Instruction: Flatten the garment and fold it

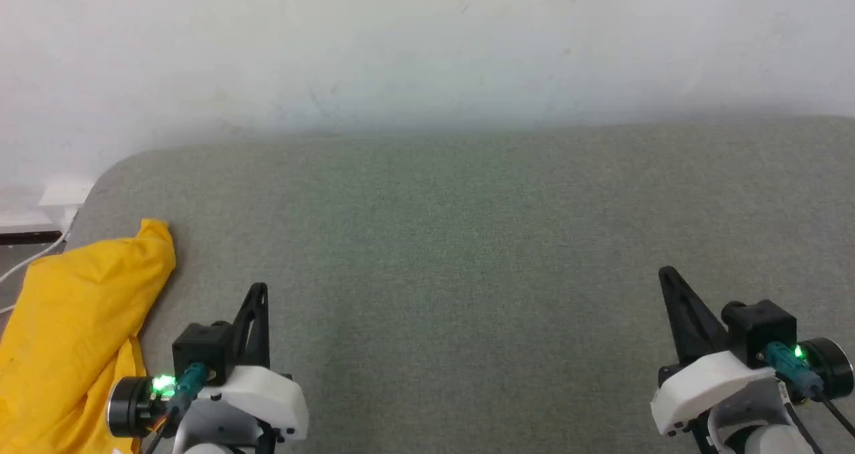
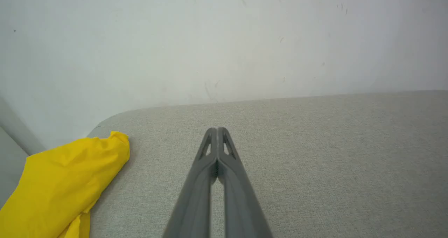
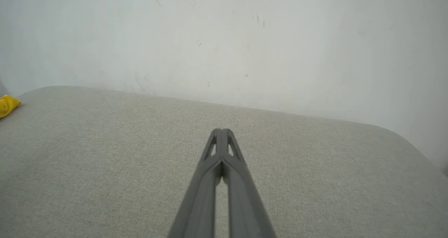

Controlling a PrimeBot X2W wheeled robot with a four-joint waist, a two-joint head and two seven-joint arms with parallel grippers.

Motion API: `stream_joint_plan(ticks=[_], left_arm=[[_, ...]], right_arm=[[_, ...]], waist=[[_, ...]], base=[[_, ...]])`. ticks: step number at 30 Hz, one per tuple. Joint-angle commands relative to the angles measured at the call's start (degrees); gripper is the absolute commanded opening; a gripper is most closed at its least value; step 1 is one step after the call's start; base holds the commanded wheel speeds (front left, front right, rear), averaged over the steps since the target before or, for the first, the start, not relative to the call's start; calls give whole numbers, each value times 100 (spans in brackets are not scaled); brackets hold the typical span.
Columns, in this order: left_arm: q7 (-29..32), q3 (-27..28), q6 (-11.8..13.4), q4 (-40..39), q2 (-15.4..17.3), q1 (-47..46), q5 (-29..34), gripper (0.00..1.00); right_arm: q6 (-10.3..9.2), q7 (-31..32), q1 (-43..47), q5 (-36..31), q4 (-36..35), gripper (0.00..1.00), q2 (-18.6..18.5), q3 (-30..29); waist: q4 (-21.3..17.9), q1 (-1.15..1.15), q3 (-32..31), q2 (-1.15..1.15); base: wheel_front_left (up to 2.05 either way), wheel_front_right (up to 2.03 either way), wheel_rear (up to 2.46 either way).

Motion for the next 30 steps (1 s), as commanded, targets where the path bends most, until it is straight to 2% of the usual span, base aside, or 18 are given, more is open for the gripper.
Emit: stream_joint_plan(ticks=[1,14,15,30], left_arm=[[2,25,-46,-26,-15,-69,37,0],[2,25,-46,-26,-15,-69,37,0],[0,-2,2,1,1,1,-1,100],[-164,-99,0,68,-1,-43,-243,100]], right_arm=[[-11,-2,-85,-43,-5,0,19,-5],[-11,-2,-85,-43,-5,0,19,-5],[0,0,2,2,0,100,-1,1],[0,-164,58,133,-16,100,0,-50]], waist=[[0,0,0,0],[0,0,0,0],[0,0,0,0],[29,0,-6,0]], base=[[0,0,0],[0,0,0],[0,0,0],[0,0,0]])
